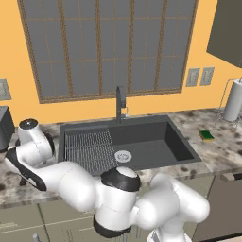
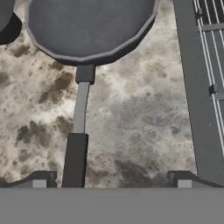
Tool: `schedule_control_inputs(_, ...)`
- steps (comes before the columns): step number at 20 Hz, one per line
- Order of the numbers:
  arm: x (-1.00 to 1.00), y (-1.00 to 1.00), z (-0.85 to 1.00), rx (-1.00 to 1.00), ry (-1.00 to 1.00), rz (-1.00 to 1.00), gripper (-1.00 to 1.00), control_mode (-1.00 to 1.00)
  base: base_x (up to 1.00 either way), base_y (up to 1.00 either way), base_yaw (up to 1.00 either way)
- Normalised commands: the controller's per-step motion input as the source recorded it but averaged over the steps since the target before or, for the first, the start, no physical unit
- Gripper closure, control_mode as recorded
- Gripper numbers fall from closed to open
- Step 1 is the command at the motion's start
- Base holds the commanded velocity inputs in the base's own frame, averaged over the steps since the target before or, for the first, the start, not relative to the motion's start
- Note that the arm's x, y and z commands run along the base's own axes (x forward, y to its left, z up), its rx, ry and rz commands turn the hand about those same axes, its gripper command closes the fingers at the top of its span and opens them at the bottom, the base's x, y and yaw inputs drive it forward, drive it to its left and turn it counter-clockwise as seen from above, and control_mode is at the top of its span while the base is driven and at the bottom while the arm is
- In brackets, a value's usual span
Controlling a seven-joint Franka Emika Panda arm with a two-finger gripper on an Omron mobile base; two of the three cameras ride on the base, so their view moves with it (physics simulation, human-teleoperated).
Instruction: Pick the pan and sponge and place them into the sink. Then turn on the water.
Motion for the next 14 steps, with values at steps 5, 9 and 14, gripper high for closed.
schedule_control_inputs(5,0.31,0.14,-0.28,0.0,0.0,0.0,-1.0,-1.0,0.0,0.0,0.0)
schedule_control_inputs(9,0.36,0.18,-0.17,0.0,0.0,0.0,-1.0,-1.0,0.0,0.0,0.0)
schedule_control_inputs(14,0.3,0.26,-0.15,0.0,0.0,-0.01,-1.0,-1.0,0.0,0.0,0.0)
